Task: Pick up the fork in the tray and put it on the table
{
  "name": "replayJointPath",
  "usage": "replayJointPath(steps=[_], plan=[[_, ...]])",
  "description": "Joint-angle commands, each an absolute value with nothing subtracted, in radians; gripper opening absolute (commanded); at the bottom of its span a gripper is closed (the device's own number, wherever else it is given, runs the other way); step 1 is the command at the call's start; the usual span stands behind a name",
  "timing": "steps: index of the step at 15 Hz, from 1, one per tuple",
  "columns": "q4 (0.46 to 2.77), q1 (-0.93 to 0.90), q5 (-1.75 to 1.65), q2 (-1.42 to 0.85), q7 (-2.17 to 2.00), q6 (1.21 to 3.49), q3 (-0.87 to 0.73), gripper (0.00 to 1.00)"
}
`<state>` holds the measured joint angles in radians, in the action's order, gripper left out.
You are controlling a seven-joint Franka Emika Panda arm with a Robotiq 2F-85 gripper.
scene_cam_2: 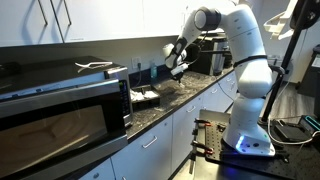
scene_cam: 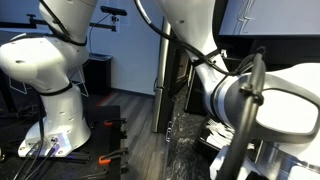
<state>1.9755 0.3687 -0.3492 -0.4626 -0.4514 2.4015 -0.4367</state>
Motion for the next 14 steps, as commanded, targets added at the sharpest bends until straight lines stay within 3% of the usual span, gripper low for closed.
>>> replayJointPath(steps=[1,14], plan=[[1.931,0.363,-0.3,-0.502,-0.386,2.412,-0.433,0.01],[1.906,0.373,-0.186,-0.557,-0.194,2.388,-0.381,0.01]])
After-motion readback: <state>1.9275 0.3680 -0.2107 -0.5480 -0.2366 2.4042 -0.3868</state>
